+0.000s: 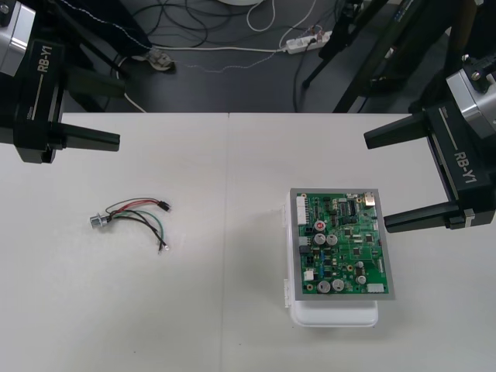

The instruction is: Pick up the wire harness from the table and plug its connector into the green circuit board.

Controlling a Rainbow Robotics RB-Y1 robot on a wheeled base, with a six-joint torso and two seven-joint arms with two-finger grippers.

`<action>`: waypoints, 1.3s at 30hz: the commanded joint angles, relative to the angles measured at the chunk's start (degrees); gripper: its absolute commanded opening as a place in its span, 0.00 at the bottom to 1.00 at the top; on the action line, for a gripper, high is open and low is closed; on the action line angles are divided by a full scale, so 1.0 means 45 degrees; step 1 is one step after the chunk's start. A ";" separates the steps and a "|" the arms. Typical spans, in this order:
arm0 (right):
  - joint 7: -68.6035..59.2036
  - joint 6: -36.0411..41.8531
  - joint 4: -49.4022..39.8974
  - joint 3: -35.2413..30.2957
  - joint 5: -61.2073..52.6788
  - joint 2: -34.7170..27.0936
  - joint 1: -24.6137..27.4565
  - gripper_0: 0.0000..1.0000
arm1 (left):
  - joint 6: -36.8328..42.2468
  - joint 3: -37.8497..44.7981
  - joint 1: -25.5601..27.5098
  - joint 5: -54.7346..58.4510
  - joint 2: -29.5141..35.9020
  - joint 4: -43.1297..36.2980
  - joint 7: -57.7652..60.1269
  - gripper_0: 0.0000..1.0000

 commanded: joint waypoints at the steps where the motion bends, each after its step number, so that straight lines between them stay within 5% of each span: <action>1: 0.0376 0.0156 -0.0141 -0.0433 0.0066 0.0151 0.0085 1.00 | 0.0629 0.0000 -0.0272 0.0152 0.0482 -0.0282 -0.0672 0.65; 22: 0.0376 0.0156 -0.0141 -0.0433 0.0066 0.0151 0.0085 1.00 | 0.0629 0.0000 -0.0272 0.0152 0.0482 -0.0282 -0.0672 0.65; 24: 0.0376 0.0156 -0.0141 -0.0433 0.0066 0.0151 0.0085 1.00 | 0.0492 -0.0625 0.0607 0.0250 -0.0064 -0.0223 -0.0692 0.64; 31: 0.0376 0.0156 -0.0141 -0.0433 0.0066 0.0151 0.0085 1.00 | 0.0512 -0.0957 0.0705 0.0308 -0.0084 -0.0223 -0.0711 0.65; 39: 0.0416 0.0019 0.0054 -0.0003 0.0222 0.0601 0.0651 1.00 | 0.0512 -0.1563 0.0900 -0.1098 0.0873 -0.0243 -0.0750 0.65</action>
